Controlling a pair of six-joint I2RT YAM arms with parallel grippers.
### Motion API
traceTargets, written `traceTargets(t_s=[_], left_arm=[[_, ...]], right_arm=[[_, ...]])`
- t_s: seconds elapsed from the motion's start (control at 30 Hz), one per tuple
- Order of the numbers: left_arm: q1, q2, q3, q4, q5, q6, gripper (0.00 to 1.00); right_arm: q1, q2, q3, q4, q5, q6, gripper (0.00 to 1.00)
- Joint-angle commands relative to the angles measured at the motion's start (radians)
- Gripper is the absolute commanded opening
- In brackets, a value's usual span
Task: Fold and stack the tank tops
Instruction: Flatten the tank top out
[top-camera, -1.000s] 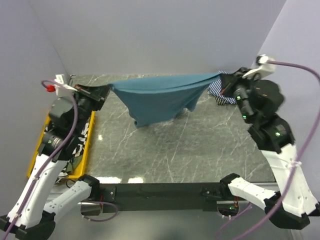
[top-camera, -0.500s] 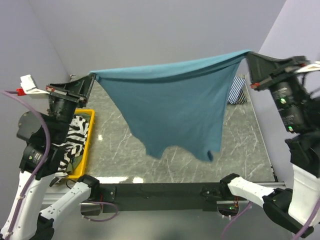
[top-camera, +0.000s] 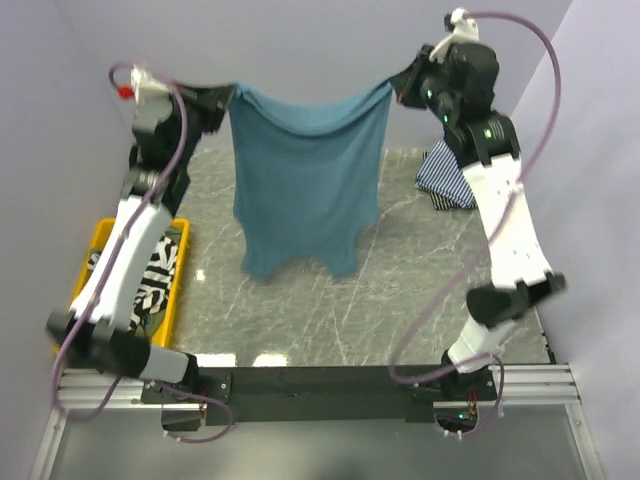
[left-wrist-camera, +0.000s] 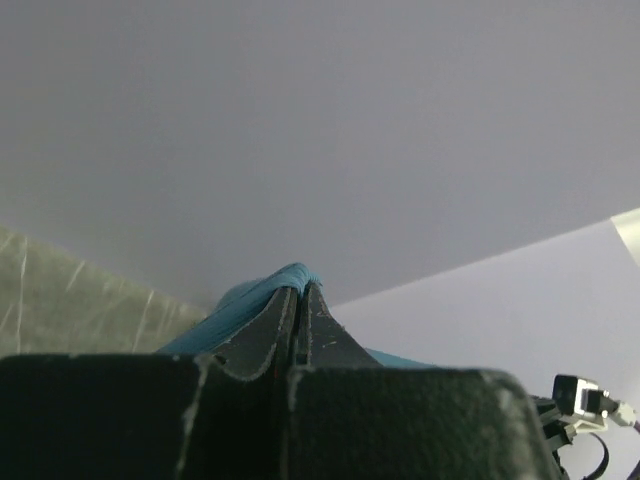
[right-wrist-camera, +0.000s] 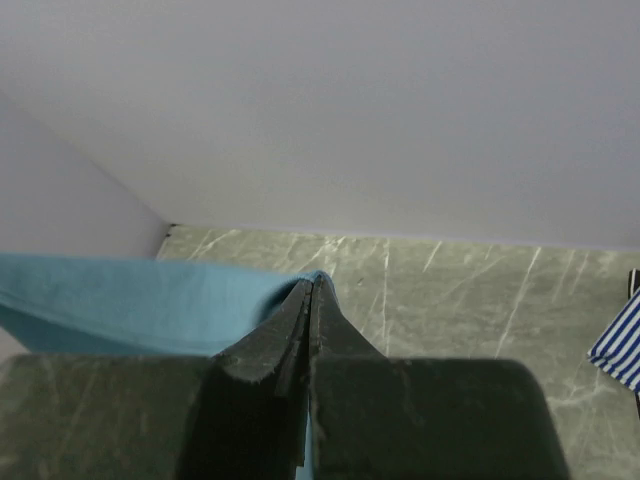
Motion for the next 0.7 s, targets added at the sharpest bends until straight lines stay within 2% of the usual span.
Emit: traceTargets(t_s=[0.0, 0.03, 0.1, 0.13, 0.2, 0.3, 0.33, 0.37, 0.4, 0.43, 0.47, 0.5, 0.53, 0.57, 0.6, 0.63, 0.67], left_arm=[[0.086, 0.126, 0.256, 0.126, 0.168, -0.008, 0.01], [0.103, 0.162, 0.347, 0.121, 0.220, -0.011, 0.01], [0.149, 0.223, 0.401, 0.101, 0.257, -0.019, 0.01], [0.163, 0.228, 0.406, 0.103, 0.274, -0.021, 0.01], [0.186, 0.184, 0.322, 0.136, 0.282, -0.019, 0.01], [0.189, 0.081, 0.103, 0.176, 0.266, -0.027, 0.01], [0.189, 0.057, -0.028, 0.190, 0.271, -0.036, 0.01], [0.187, 0.008, -0.098, 0.204, 0.277, -0.059, 0.01], [0.187, -0.016, -0.173, 0.246, 0.285, -0.074, 0.01], [0.186, -0.040, -0.324, 0.270, 0.294, -0.089, 0.01], [0.175, -0.081, -0.396, 0.291, 0.296, -0.112, 0.01], [0.166, -0.103, -0.465, 0.313, 0.286, -0.119, 0.01], [0.143, -0.135, -0.590, 0.323, 0.282, -0.120, 0.01], [0.128, -0.151, -0.652, 0.333, 0.276, -0.123, 0.01], [0.112, -0.166, -0.710, 0.339, 0.251, -0.128, 0.01], [0.094, -0.178, -0.829, 0.360, 0.240, -0.134, 0.01], [0.057, -0.198, -0.885, 0.374, 0.230, -0.145, 0.01]], right_arm=[[-0.075, 0.087, 0.339, 0.077, -0.065, 0.042, 0.00], [-0.092, 0.144, 0.384, 0.079, -0.078, 0.068, 0.00], [-0.126, 0.160, 0.409, 0.106, -0.117, 0.105, 0.00], [-0.152, 0.138, 0.361, 0.143, -0.127, 0.129, 0.00], [-0.164, 0.095, 0.264, 0.174, -0.129, 0.133, 0.00], [-0.166, 0.000, 0.027, 0.209, -0.122, 0.123, 0.00], [-0.164, -0.052, -0.115, 0.226, -0.121, 0.129, 0.00], [-0.164, -0.084, -0.197, 0.237, -0.122, 0.131, 0.00], [-0.164, -0.116, -0.373, 0.253, -0.121, 0.140, 0.00], [-0.164, -0.180, -0.464, 0.295, -0.121, 0.159, 0.00], [-0.164, -0.210, -0.552, 0.315, -0.119, 0.168, 0.00], [-0.164, -0.240, -0.712, 0.332, -0.113, 0.186, 0.00], [-0.164, -0.285, -0.788, 0.336, -0.103, 0.195, 0.00], [-0.164, -0.307, -0.866, 0.349, -0.102, 0.202, 0.00], [-0.163, -0.328, -1.016, 0.376, -0.099, 0.208, 0.00], [-0.163, -0.360, -1.086, 0.391, -0.098, 0.221, 0.00], [-0.161, -0.374, -1.149, 0.401, -0.090, 0.223, 0.00]])
